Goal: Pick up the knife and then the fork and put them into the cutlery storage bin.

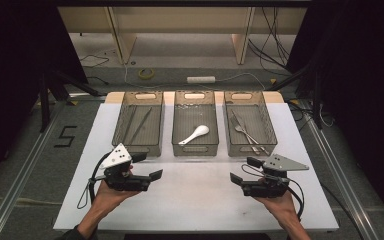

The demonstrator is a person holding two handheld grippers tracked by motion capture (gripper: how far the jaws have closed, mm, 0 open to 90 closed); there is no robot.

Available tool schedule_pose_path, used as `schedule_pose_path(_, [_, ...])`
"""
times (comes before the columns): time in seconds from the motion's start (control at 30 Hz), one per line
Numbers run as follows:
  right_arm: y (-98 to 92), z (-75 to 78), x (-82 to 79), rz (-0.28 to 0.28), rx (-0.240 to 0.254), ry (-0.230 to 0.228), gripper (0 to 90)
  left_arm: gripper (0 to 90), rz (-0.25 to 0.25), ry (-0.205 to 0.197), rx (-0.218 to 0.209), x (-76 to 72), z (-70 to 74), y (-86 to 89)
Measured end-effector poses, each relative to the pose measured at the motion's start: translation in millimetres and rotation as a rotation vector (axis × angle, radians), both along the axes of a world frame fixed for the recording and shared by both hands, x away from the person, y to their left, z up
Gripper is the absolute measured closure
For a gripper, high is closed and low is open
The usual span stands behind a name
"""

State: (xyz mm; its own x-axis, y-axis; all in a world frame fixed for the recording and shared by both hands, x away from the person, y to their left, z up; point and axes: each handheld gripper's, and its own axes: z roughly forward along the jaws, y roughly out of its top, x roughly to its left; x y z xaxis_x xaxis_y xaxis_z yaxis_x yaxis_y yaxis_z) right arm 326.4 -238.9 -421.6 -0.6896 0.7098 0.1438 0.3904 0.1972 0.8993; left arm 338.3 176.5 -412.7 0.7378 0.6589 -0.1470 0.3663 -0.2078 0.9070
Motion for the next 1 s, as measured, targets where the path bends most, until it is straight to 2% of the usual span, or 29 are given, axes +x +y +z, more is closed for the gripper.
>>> schedule_pose_path(0.57, [-4.2, -8.3, -8.6, -0.011, -0.015, 0.019, 16.4, 15.8, -0.008, 0.004, 0.007, 0.3, -0.3, -0.6])
schedule_pose_path(1.0, [-3.7, -7.2, -8.8, -0.013, -0.022, 0.005, 16.4, 15.8, -0.007, 0.003, 0.008, 0.2, -0.3, -0.8])
